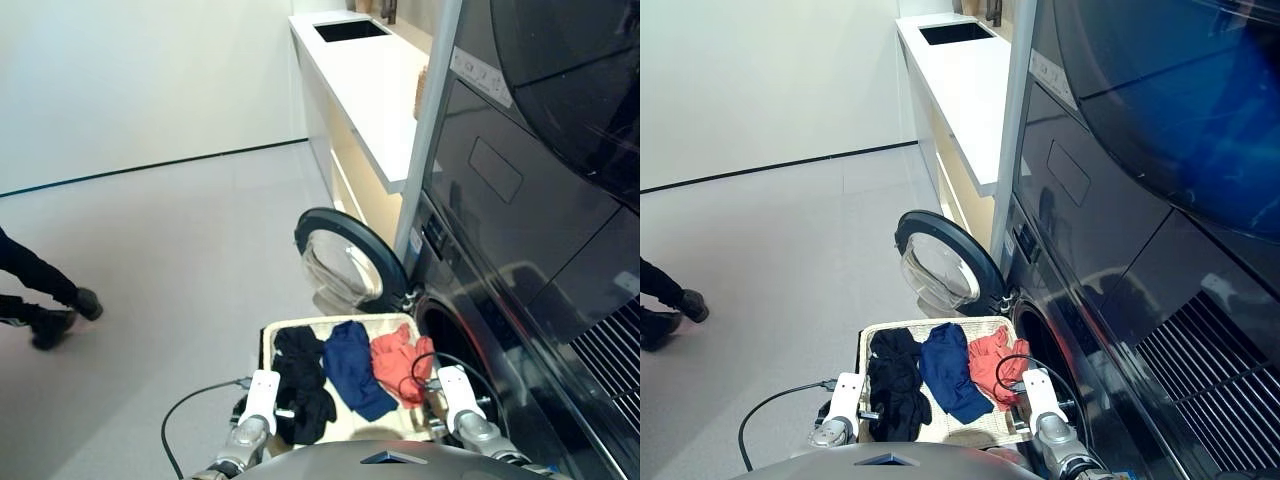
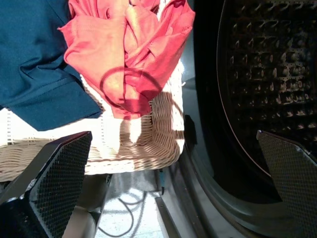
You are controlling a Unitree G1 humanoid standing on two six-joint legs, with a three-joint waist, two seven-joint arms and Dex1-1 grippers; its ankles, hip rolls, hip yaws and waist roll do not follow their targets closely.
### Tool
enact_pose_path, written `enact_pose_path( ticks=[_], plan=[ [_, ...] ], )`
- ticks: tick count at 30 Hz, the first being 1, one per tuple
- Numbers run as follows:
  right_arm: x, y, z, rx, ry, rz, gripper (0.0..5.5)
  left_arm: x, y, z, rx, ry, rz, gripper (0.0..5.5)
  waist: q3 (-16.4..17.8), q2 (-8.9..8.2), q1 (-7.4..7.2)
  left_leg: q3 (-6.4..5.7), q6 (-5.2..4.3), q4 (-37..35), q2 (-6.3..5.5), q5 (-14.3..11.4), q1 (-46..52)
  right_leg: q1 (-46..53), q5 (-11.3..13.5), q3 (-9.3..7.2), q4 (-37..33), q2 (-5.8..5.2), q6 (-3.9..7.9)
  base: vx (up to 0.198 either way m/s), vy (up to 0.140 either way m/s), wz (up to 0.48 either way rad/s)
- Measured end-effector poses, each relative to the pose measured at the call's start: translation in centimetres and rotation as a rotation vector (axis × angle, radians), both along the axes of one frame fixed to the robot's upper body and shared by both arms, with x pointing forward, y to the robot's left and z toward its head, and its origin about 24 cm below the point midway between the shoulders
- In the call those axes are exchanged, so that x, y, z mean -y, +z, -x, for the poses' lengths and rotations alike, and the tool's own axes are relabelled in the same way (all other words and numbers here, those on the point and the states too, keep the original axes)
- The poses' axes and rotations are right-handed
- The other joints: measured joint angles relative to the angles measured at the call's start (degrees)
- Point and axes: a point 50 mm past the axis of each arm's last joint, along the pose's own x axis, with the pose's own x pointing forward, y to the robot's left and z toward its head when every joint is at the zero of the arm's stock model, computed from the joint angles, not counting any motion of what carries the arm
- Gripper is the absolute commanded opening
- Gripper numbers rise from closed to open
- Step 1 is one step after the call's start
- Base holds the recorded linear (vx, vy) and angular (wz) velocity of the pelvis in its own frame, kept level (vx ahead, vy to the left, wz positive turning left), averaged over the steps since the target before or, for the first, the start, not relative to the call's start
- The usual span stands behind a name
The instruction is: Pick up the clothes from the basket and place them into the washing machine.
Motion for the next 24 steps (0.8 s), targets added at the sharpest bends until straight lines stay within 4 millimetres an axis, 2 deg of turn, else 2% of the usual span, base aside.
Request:
enact_pose_path(
  ticks=[17,24],
  plan=[
    [-0.11,0.03,-0.10,0.004,0.006,-0.003,5.50,0.04,0.01,-0.05,0.001,-0.020,-0.010,5.50,-0.1,0.10,-0.05,0.01,0.03,0.0,0.02,0.0,-0.3,-0.3,0.0,0.02,0.0,0.01,0.00,0.000,0.000,0.000],
    [-0.59,0.26,-0.71,0.027,0.036,-0.011,5.50,0.41,0.19,-0.70,0.016,-0.148,-0.045,5.50,-0.1,0.15,-0.13,0.70,-0.04,0.0,0.04,0.0,-1.5,-2.0,0.2,0.60,0.1,0.06,-0.17,0.000,0.000,0.000]
  ],
)
